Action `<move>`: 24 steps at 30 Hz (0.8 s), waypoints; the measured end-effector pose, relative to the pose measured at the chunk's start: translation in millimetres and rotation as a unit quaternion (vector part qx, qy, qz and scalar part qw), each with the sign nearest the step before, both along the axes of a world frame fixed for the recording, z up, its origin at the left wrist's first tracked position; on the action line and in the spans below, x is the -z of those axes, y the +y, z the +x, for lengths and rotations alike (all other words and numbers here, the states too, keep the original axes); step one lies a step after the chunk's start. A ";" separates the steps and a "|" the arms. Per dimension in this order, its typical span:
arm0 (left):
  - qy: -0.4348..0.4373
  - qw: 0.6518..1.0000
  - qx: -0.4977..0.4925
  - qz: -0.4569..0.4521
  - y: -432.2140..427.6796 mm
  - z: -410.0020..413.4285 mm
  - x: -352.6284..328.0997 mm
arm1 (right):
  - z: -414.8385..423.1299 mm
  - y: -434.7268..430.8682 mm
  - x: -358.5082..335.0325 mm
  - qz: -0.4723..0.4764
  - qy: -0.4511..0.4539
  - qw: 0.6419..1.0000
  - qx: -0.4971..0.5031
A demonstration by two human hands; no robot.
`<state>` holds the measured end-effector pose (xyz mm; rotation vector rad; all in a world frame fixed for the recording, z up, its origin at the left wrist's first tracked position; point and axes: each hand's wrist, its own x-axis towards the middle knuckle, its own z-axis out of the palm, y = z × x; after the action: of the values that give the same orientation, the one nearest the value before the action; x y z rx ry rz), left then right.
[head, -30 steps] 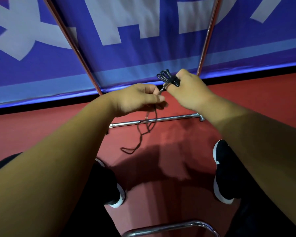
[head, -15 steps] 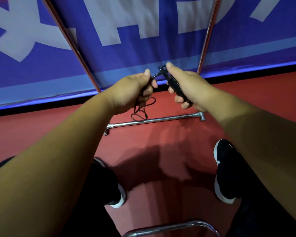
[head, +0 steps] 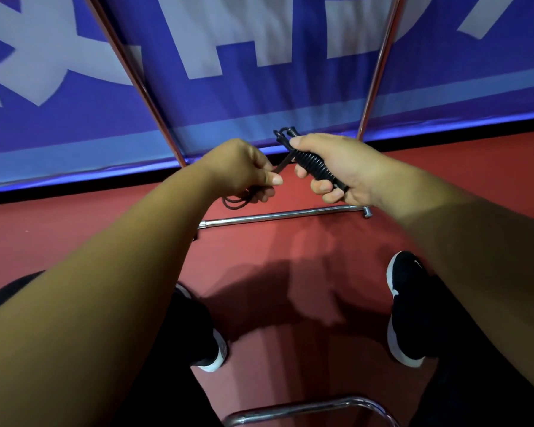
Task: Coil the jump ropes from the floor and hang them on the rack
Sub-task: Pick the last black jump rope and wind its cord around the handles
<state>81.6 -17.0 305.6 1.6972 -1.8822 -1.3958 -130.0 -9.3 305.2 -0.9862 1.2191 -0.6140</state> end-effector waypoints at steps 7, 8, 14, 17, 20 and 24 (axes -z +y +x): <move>-0.018 0.999 -0.045 -0.003 -1.5 -3.8 8.3 | 4.0 4.7 -1.2 0.032 -0.049 0.997 -0.054; -0.012 0.999 -0.047 -0.002 -1.5 -3.2 8.5 | 3.6 5.5 -1.6 0.042 -0.053 0.995 -0.077; 0.044 0.998 -0.024 -0.046 0.6 1.1 9.2 | -0.7 11.5 -5.3 0.122 -0.036 0.964 -0.235; 0.082 0.994 0.000 -0.066 0.3 1.0 4.4 | -1.2 13.7 -5.5 0.165 -0.015 0.938 -0.303; 0.090 0.990 0.030 -0.104 0.5 -3.2 -1.9 | -1.5 15.2 -2.2 0.154 0.064 0.935 -0.314; -0.067 0.965 0.101 -0.232 -4.6 -6.5 -5.8 | -3.5 8.6 8.3 0.097 0.180 0.953 -0.222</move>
<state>75.1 -21.6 311.4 1.4264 -2.2849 -0.8142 -133.6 -0.7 296.9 -1.1869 1.2878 0.0448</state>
